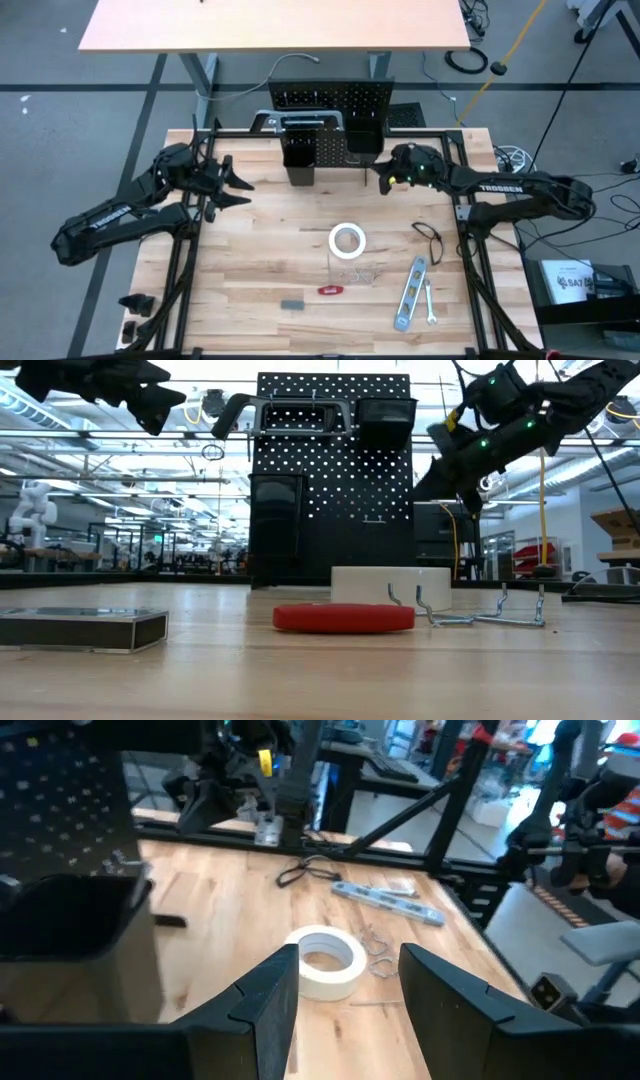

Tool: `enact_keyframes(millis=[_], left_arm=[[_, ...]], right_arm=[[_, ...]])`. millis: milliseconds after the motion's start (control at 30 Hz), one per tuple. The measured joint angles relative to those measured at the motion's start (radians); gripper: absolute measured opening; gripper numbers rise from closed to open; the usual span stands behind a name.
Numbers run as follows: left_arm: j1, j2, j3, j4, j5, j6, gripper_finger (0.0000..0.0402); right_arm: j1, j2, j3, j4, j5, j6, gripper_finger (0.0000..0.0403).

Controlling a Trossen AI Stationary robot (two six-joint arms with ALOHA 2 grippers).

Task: Hang tools onto peg board
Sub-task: Put the left silver peg board hook into the right black tool bin

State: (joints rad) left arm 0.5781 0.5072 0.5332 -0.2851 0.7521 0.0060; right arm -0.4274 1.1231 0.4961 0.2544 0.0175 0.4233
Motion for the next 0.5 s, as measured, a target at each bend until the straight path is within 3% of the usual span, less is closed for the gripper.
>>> enact_keyframes(millis=[167,500], left_arm=[[-0.063,0.004,-0.055,0.086,-0.006,-0.056,0.0178],[-0.225,0.006,-0.137,0.242,-0.137,-0.139,0.0178]], right_arm=[[0.108,-0.030,0.000,0.004,-0.023,0.059,0.0000],[0.333,-0.035,0.104,-0.103,-0.018,0.113,0.0000]])
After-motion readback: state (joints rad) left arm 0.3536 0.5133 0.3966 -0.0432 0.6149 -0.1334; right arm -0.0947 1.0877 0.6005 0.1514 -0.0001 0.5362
